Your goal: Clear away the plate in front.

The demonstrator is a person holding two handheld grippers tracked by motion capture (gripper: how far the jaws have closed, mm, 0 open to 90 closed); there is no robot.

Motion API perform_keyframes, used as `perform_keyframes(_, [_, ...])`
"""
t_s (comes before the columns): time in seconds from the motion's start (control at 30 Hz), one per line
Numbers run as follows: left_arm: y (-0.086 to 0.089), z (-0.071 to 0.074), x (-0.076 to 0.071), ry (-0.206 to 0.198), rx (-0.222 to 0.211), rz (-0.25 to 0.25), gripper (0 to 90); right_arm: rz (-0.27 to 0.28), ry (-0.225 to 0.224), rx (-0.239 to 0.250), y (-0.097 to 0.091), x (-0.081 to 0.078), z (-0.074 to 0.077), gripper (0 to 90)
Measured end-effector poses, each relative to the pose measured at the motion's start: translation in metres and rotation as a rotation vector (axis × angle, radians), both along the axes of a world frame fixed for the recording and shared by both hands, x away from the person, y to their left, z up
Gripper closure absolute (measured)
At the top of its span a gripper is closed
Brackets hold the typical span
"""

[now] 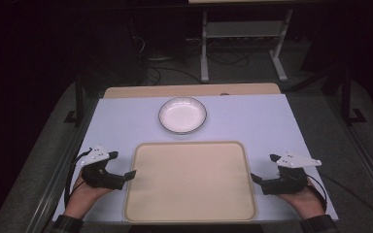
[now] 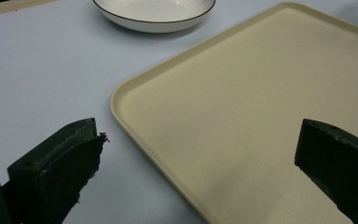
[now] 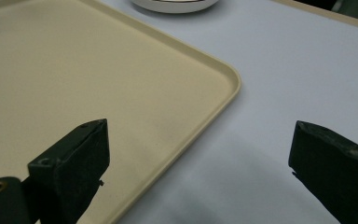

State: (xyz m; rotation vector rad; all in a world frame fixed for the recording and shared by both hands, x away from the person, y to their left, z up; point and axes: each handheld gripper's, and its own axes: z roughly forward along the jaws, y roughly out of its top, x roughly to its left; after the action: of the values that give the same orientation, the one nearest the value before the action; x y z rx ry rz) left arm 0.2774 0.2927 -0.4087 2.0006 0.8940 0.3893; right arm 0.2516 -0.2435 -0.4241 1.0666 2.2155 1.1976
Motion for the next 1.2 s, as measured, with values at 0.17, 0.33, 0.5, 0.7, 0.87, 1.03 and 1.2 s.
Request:
perform_keyframes(0.17, [-0.003,-0.001,0.003,0.007,0.003,-0.006,0.0,-0.006,0.005,-0.002,-0.002,0.001,0.0,4.3])
perform_keyframes(0.33, [-0.004,-0.001,0.007,0.012,-0.008,-0.006,0.0,-0.015,0.013,0.004,-0.003,0.003,-0.002,4.3])
perform_keyframes(0.5, [-0.006,0.0,0.013,0.013,-0.021,-0.003,0.0,-0.022,0.013,0.014,-0.004,0.004,-0.001,4.3])
perform_keyframes(0.7, [-0.011,0.001,0.022,0.017,-0.041,0.001,0.0,-0.026,0.012,0.025,-0.004,0.006,0.0,4.3])
perform_keyframes(0.87, [-0.016,0.002,0.031,0.018,-0.045,-0.019,0.0,-0.021,0.022,0.022,-0.004,0.008,-0.002,4.3])
perform_keyframes(1.03, [-0.021,0.004,0.037,0.02,-0.031,-0.033,0.0,-0.014,0.019,0.025,-0.003,0.007,-0.003,4.3])
perform_keyframes(1.2, [-0.026,0.007,0.042,0.023,-0.027,-0.043,0.0,-0.014,0.019,0.024,-0.003,0.006,-0.003,4.3])
